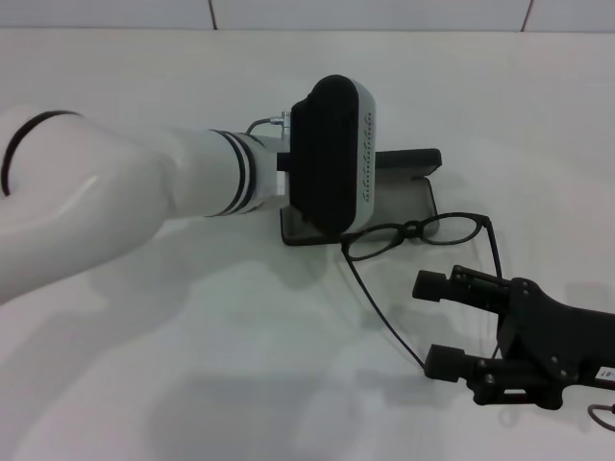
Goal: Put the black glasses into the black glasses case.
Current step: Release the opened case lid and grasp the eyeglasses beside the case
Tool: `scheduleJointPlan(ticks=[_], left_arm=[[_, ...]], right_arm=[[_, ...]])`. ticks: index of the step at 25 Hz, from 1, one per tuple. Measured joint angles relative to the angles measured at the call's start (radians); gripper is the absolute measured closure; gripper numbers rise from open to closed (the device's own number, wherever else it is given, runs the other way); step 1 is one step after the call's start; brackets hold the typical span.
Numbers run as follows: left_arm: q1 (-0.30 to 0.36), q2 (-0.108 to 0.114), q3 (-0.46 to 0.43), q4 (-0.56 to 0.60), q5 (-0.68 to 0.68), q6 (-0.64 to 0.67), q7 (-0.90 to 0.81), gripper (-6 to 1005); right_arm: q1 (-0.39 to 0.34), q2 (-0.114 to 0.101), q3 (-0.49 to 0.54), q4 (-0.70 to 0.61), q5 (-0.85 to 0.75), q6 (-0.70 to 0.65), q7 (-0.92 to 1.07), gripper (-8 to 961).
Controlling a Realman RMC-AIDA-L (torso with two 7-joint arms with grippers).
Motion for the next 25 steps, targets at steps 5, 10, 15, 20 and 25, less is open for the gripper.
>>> scheduleJointPlan(ticks=[5, 10, 15, 20, 25], left_arm=[[0.023, 0.001, -0.007, 0.064, 0.0, -0.001, -0.001, 456], [0.031, 0.002, -0.02, 0.11, 0.0, 0.003, -0.001, 457], [0.05, 0.001, -0.051, 0.202, -0.009, 0.095, -0.028, 458], [0.058, 0.004, -0.106, 0.325, -0.049, 0.27, -0.059, 459], [0.083, 0.006, -0.192, 0.419, -0.198, 0.38, -0.044, 461]], right_arm=[[0.003, -0.003, 0.0, 0.0, 0.003, 0.0, 0.002, 98], [0.006, -0.006, 0.0, 0.0, 0.005, 0.0, 0.004, 99], [0.006, -0.009, 0.005, 0.0, 0.005, 0.0, 0.004, 100], [0.007, -0.032, 0.026, 0.0, 0.005, 0.0, 0.022, 101], [0.01, -0.072, 0.051, 0.0, 0.002, 0.006, 0.053, 102]])
